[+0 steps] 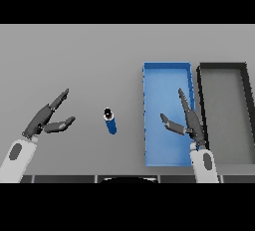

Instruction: Pick up the blue pipe and place it into the blue bin.

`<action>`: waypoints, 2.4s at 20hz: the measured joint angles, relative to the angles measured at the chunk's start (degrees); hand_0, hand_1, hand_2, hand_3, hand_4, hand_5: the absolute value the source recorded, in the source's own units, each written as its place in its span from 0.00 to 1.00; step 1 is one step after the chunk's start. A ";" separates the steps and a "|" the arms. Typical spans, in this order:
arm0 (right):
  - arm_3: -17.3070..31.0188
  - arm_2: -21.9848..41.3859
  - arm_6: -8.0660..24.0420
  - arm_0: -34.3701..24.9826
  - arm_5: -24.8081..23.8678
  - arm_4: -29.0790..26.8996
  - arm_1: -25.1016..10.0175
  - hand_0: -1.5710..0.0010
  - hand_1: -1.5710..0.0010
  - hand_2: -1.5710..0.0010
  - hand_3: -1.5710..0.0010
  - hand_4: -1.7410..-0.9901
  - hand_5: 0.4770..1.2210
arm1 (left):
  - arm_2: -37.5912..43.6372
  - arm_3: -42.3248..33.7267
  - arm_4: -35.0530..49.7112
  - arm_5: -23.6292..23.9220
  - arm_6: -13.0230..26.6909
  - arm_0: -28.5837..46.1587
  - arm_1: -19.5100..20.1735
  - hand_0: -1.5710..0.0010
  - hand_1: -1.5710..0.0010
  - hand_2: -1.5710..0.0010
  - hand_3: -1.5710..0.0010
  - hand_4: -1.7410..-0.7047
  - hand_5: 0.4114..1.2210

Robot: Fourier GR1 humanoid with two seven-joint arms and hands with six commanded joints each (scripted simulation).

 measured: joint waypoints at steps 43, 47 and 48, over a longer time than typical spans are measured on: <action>-0.66 -0.83 0.65 1.04 0.68 -1.31 -0.15 1.00 1.00 1.00 1.00 0.76 0.11 | -16.99 10.94 -10.53 2.24 -0.32 -6.68 -27.83 0.08 0.06 0.05 0.07 0.22 0.95; -0.45 -0.47 0.79 0.53 0.66 -0.90 0.03 1.00 1.00 1.00 1.00 0.78 0.10 | -16.32 7.18 -10.79 3.29 -2.10 -6.75 -29.27 0.03 0.03 0.02 0.03 0.25 0.98; -0.38 -0.31 0.85 0.68 0.32 -0.57 0.34 1.00 1.00 1.00 1.00 0.79 0.10 | -16.11 5.88 -10.26 3.18 -2.93 -6.96 -29.87 0.03 0.02 0.02 0.02 0.25 0.98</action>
